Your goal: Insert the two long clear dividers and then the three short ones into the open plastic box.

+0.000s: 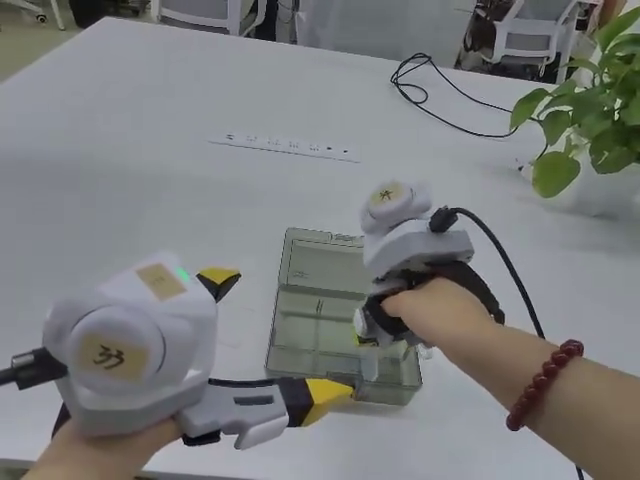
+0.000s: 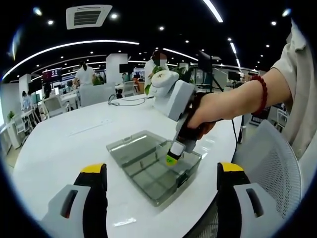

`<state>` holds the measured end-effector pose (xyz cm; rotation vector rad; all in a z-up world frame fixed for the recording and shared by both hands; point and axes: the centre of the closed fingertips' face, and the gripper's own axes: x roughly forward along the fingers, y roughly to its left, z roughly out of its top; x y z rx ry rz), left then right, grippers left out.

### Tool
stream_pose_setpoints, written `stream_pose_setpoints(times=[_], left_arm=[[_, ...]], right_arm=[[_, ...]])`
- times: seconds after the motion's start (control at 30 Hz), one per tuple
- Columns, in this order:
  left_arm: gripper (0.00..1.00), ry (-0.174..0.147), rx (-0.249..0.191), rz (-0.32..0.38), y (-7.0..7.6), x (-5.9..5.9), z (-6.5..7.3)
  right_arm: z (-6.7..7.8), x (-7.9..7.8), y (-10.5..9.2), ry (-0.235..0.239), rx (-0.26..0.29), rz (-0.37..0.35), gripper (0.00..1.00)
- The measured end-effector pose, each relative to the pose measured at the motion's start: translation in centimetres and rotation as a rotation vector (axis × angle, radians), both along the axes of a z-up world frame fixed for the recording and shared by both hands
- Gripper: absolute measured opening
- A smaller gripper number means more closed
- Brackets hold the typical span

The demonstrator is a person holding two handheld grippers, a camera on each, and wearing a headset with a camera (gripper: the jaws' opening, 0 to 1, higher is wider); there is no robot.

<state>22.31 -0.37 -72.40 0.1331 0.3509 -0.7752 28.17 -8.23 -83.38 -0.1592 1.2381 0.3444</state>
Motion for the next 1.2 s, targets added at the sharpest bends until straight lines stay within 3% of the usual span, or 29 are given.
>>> stream_pose_setpoints(times=[0.33, 0.57, 0.8, 1.0, 1.2], left_arm=[[0.93, 0.004, -0.002, 0.009, 0.2, -0.1, 0.1], [0.92, 0.008, 0.003, 0.015, 0.5, -0.1, 0.1], [0.91, 0.023, 0.003, 0.045, 1.3, -0.1, 0.1], [0.91, 0.029, 0.002, 0.065, 1.8, -0.1, 0.1], [0.9, 0.03, 0.007, 0.077, 2.1, 0.0, 0.2]], right_arm=[[-0.3, 0.0, -0.1, -0.005, -0.002, -0.01, 0.07], [-0.1, 0.2, 0.0, -0.031, 0.078, -0.005, 0.09], [0.5, 0.4, 0.3, -0.119, 0.167, 0.012, 0.12], [2.2, 0.8, 0.4, -0.228, 0.239, 0.036, 0.2], [4.1, 0.4, 0.6, -0.322, 0.292, 0.13, 0.29]])
